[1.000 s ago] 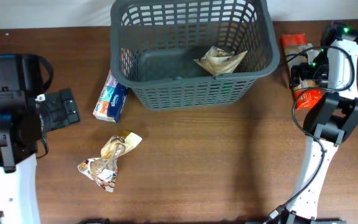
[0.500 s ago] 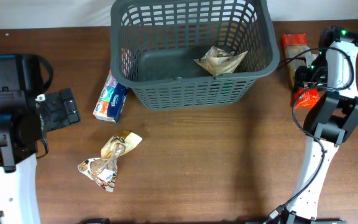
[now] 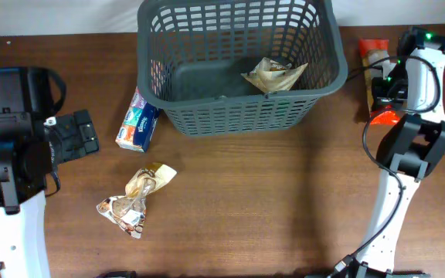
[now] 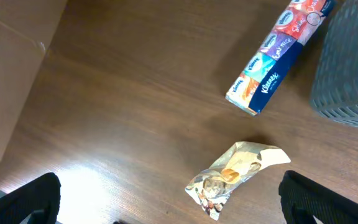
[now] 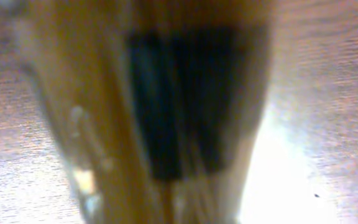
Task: Pack container
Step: 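Lower the right gripper onto the red pasta packet and grasp it, then lift the pasta packet and carry it over the basket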
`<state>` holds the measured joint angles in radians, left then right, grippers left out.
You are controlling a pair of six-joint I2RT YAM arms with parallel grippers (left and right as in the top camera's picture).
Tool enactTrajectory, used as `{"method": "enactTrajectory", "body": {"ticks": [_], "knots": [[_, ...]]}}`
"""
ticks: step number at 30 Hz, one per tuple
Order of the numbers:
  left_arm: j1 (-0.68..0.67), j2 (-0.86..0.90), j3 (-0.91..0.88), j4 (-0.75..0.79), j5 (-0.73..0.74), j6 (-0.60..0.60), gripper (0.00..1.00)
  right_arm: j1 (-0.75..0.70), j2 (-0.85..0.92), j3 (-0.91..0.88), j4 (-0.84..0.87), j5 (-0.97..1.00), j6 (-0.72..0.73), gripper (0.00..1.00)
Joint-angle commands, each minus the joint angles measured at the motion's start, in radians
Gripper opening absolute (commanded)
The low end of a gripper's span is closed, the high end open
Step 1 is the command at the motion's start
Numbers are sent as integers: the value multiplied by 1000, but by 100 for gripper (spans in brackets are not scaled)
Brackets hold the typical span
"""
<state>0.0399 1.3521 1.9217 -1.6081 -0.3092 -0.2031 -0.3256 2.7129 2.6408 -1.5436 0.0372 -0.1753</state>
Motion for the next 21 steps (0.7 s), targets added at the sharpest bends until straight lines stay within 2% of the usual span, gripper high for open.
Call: {"method": "enactTrajectory", "body": {"ticks": [1,6,14,21], "knots": [[4,3,3,11,8,-10,99,0,7,178,-34,-16,54,4],[4,3,3,42,8,-10,99,0,-60,487,-116,-99,88,4],[4,3,3,43,8,-10,99,45,-377,501,-50,-216,91,4],[4,3,3,44,8,-10,99,237,-604,500,110,-344,91,4]]}}
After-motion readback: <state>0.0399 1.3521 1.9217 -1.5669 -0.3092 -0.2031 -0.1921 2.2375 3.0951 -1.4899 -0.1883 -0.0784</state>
